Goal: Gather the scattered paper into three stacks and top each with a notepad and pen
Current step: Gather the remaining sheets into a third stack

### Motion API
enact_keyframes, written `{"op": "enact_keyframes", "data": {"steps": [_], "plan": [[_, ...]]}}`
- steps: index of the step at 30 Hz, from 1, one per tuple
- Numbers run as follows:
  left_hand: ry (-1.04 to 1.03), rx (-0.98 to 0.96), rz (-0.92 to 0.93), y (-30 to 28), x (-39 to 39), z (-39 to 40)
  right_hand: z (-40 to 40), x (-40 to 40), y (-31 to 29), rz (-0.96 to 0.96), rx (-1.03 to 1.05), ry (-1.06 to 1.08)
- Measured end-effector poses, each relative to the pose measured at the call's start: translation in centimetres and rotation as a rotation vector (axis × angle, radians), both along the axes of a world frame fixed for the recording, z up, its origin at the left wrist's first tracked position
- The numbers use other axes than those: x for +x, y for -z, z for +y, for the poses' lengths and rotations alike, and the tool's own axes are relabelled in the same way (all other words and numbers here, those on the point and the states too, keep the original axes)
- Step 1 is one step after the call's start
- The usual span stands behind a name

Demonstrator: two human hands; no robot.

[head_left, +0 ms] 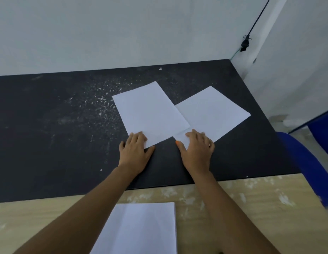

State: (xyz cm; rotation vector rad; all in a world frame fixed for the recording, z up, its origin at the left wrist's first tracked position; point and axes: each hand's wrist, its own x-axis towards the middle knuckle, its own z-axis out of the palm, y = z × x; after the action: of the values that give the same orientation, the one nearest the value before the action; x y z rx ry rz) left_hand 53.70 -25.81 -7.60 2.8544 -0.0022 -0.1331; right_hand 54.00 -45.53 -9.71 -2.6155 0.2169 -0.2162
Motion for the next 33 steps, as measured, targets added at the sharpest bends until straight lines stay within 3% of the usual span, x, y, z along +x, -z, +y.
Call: {"op": "enact_keyframes", "data": {"steps": [9,16,22,33], "plan": [[0.206,0.233,-0.040,-2.4,-5.8,0.5,0.2,-7.8,0.0,-0.202,0.018,-0.053],[0.149,0.117,-0.164,-4.5,-9.6,0.8,0.8,-12.3,-1.8,-0.194,0.146,-0.065],[0.173,0.129,-0.080,-7.8,-15.1,2.3,2.0,-18.3,-4.0,-0.194,0.192,-0.176],[0.126,0.011,-0.182,-5.1,-30.2,6.1,4.5,-32.8,-3.7,-0.121,0.216,-0.350]]}}
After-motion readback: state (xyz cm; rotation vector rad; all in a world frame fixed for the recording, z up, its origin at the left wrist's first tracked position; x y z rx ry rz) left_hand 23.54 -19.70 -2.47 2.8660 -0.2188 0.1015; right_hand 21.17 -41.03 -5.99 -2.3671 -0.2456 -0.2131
